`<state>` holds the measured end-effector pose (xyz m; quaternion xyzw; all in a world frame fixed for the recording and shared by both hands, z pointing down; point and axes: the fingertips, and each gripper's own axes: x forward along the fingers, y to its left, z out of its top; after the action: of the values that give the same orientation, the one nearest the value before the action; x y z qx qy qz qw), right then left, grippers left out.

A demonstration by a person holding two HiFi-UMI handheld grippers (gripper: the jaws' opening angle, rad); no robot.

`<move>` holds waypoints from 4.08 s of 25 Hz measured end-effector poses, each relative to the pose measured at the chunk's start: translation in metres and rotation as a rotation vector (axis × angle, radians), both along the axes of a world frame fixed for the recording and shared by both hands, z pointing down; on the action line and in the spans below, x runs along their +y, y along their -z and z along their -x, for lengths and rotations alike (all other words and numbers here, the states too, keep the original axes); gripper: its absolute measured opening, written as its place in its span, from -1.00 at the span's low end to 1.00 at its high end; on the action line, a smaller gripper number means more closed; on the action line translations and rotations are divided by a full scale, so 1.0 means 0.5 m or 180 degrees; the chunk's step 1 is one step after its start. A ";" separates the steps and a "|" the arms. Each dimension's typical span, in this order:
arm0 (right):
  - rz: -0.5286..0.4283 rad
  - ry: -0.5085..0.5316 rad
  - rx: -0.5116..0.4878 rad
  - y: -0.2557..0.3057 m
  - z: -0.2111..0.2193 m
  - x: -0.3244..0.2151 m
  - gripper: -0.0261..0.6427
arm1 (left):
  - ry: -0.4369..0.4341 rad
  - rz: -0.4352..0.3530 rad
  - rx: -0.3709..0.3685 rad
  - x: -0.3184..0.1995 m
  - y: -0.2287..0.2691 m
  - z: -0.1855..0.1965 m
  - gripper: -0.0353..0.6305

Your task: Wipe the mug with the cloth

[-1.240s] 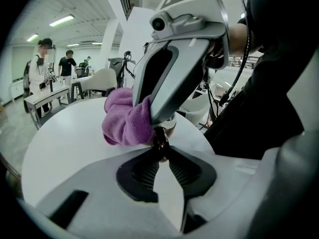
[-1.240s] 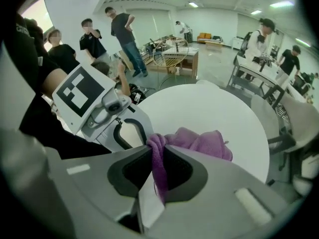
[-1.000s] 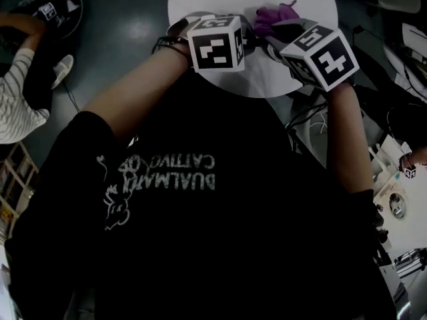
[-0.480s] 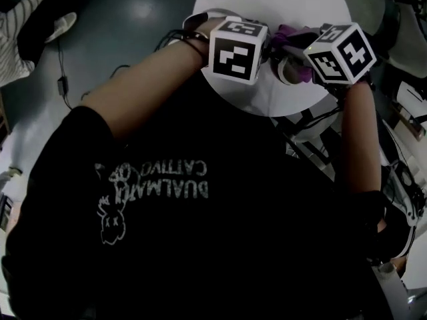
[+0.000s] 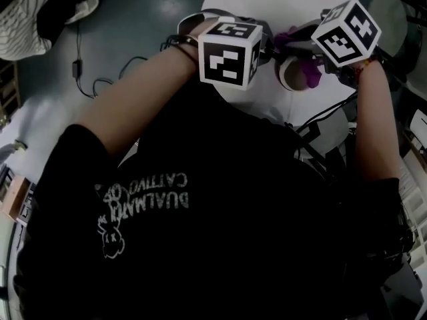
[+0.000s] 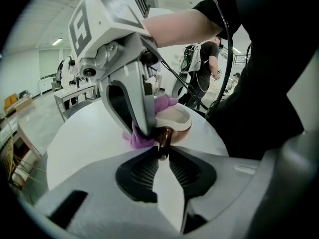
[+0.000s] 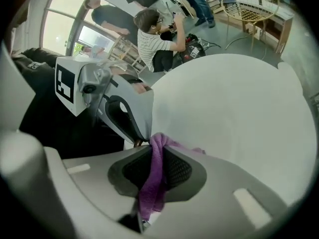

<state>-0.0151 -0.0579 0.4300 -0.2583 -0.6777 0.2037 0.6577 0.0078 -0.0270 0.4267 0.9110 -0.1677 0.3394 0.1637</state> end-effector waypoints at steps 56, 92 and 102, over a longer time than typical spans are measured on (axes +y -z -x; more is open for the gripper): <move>-0.0268 -0.1163 -0.0631 -0.005 -0.053 -0.077 -0.75 | 0.0919 0.0008 -0.0649 0.016 0.005 -0.016 -0.71; -0.0750 -0.2832 -0.0986 0.027 -0.241 -0.081 -0.76 | 0.1160 0.0329 -0.0904 0.018 0.017 -0.012 -0.70; -0.0572 -0.3075 -0.1052 0.029 -0.272 -0.064 -0.77 | 0.1181 0.0407 -0.0984 0.005 0.018 -0.012 -0.70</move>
<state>0.1207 -0.0900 0.4156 0.1128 -0.8293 0.3816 0.3923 0.0136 -0.0246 0.4175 0.7896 -0.3333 0.4488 0.2529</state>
